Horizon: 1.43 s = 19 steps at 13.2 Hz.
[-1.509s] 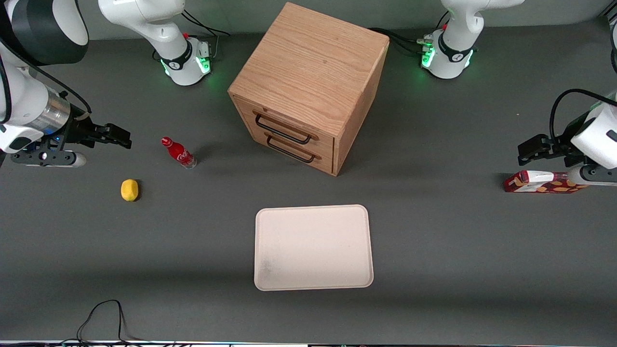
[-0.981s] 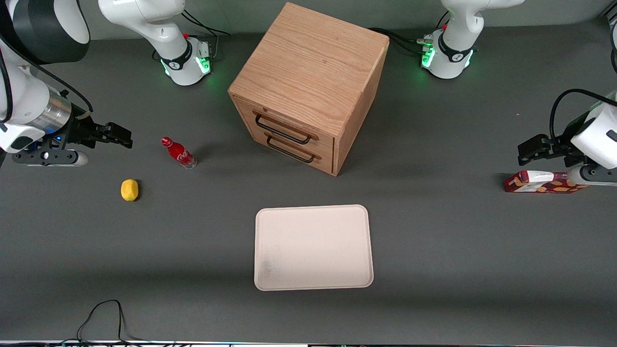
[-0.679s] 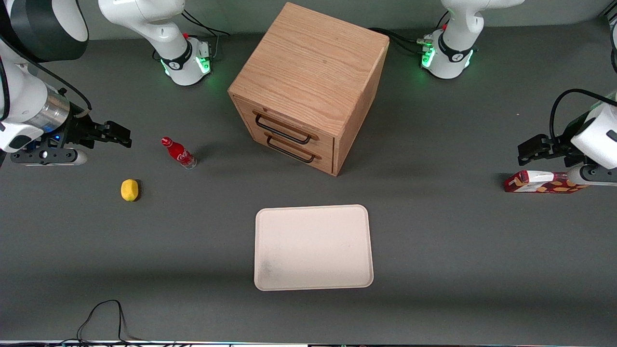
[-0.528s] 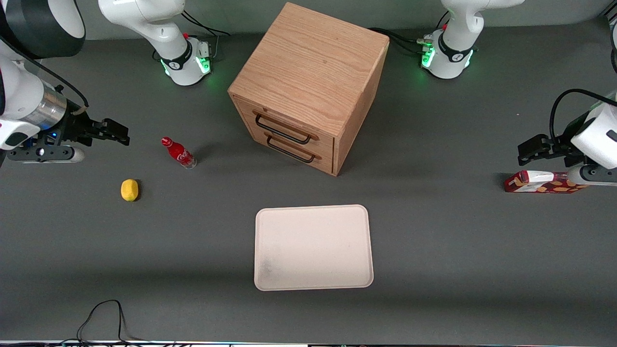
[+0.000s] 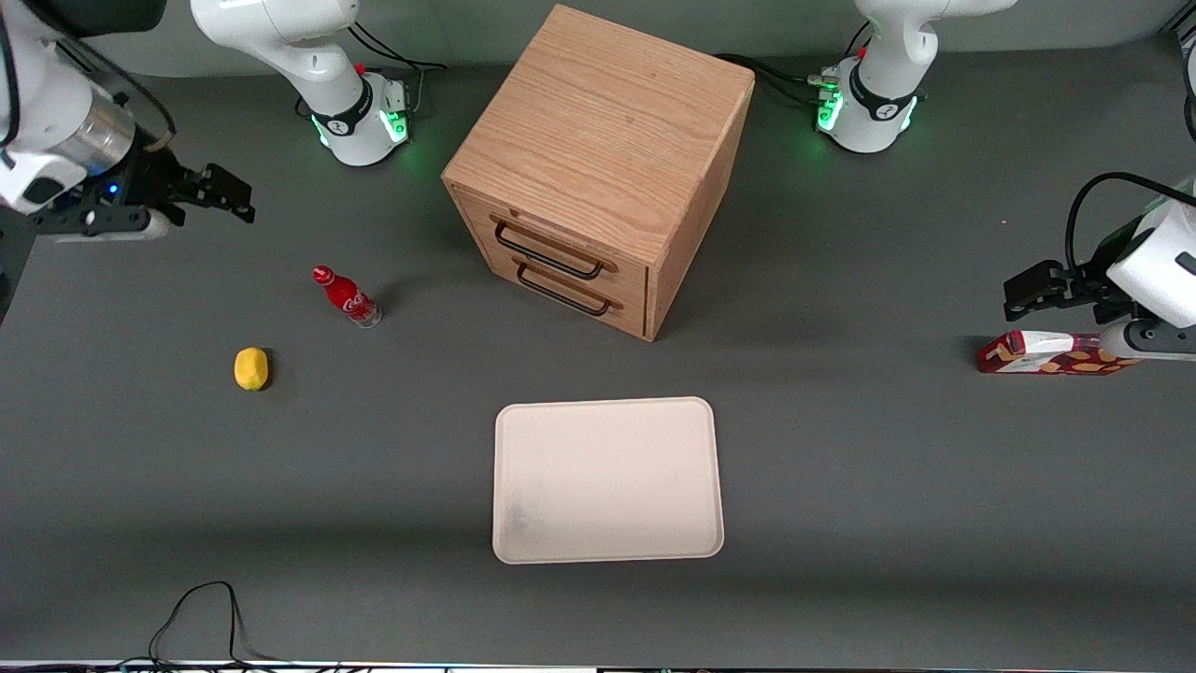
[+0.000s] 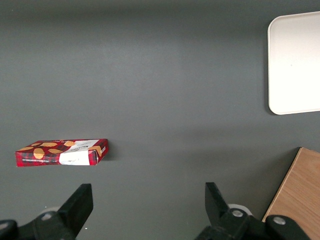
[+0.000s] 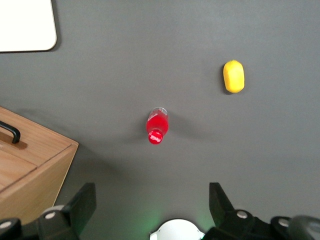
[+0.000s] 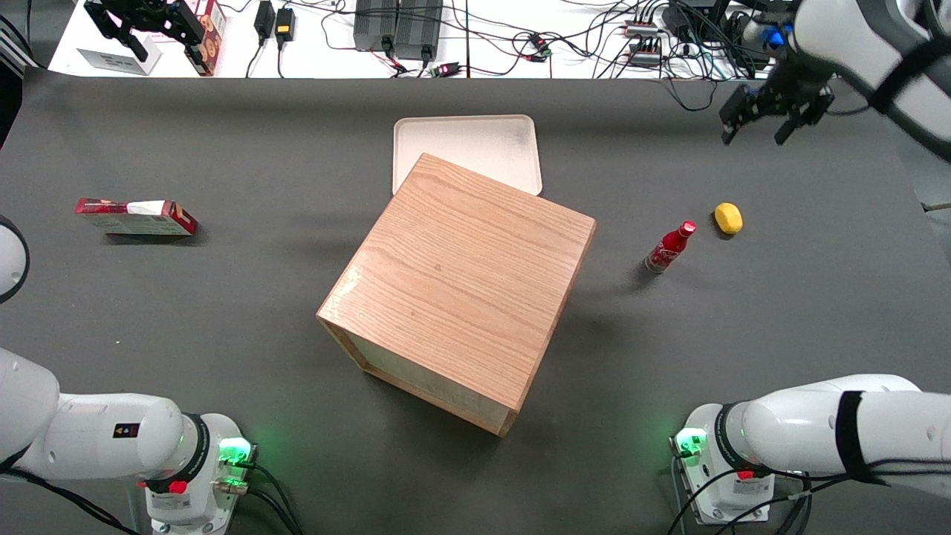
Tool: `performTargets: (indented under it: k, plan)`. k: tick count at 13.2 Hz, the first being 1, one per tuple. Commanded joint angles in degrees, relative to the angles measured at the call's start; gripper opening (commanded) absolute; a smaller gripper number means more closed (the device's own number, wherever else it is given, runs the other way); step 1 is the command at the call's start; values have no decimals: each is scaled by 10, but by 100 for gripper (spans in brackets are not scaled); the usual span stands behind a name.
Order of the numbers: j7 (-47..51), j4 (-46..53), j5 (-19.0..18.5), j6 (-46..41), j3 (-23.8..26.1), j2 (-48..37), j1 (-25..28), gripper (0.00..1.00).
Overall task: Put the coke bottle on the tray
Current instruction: 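Move the open right gripper over the red Coca-Cola bottle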
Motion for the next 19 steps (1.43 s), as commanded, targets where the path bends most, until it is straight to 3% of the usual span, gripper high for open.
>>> performTargets:
  k: [1,4,14,19]
  plan:
    - [-5,-94,6,48,3,-71,2,100]
    - [-5,-113,6,66,3,-71,2,100]
    - [-6,-250,6,330,3,12,24,100]
    - [-13,-285,2,391,3,39,24,100]
